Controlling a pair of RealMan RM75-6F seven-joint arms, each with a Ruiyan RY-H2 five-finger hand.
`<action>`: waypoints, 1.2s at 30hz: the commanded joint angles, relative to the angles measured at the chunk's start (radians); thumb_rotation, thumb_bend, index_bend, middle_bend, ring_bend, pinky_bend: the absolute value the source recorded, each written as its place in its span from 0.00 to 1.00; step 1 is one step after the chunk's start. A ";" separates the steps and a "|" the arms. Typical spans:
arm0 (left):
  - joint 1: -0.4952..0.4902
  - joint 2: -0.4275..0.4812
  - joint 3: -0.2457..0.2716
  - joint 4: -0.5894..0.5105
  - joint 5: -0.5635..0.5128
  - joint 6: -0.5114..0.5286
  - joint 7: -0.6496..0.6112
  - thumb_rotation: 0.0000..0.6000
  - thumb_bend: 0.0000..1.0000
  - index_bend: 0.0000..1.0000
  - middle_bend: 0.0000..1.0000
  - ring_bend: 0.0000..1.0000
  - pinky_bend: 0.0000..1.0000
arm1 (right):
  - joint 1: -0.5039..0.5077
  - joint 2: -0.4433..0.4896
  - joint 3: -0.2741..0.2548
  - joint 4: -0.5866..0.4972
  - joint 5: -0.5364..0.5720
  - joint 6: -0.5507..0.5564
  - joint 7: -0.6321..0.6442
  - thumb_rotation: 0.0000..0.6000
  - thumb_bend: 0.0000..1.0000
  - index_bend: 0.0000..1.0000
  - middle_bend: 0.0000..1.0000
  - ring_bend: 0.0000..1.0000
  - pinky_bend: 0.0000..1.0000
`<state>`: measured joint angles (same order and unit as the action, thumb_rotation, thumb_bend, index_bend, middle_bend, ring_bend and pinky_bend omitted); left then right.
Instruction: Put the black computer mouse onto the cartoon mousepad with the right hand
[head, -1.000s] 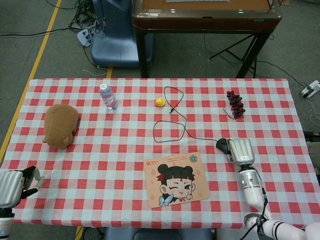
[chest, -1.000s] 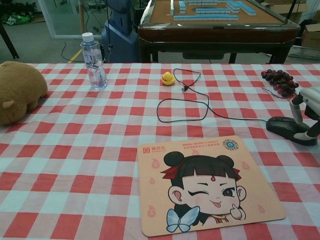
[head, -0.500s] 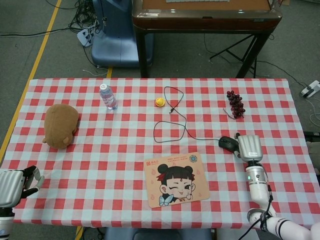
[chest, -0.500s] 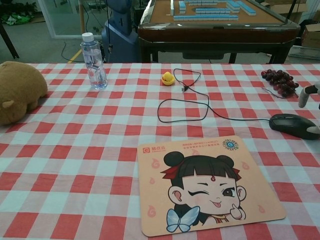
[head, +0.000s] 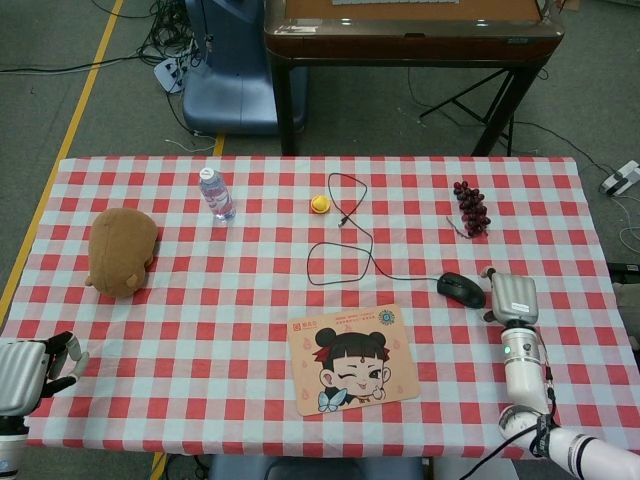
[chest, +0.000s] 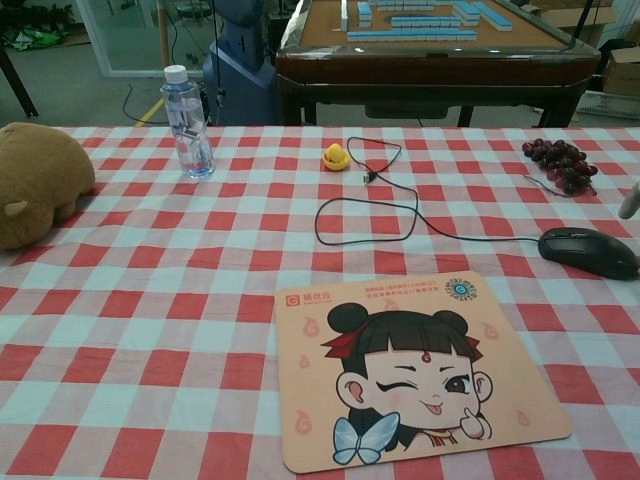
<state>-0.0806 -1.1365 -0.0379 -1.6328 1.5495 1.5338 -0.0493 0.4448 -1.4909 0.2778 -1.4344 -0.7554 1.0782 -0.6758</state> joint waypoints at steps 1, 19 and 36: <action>0.000 0.000 0.001 -0.001 0.002 0.001 0.001 1.00 0.57 0.56 0.90 0.82 1.00 | 0.023 -0.013 0.003 -0.010 0.048 0.027 -0.039 1.00 0.00 0.29 1.00 1.00 1.00; 0.001 0.004 0.003 -0.004 0.010 0.006 -0.005 1.00 0.57 0.56 0.90 0.82 1.00 | 0.061 -0.100 0.053 0.040 0.195 0.028 0.045 1.00 0.00 0.29 1.00 1.00 1.00; 0.000 0.004 0.004 -0.004 0.013 0.006 -0.004 1.00 0.57 0.56 0.90 0.82 1.00 | 0.093 -0.122 0.062 0.089 0.236 -0.001 0.114 1.00 0.06 0.29 1.00 1.00 1.00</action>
<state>-0.0806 -1.1324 -0.0338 -1.6373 1.5629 1.5399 -0.0531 0.5364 -1.6116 0.3396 -1.3476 -0.5217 1.0791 -0.5630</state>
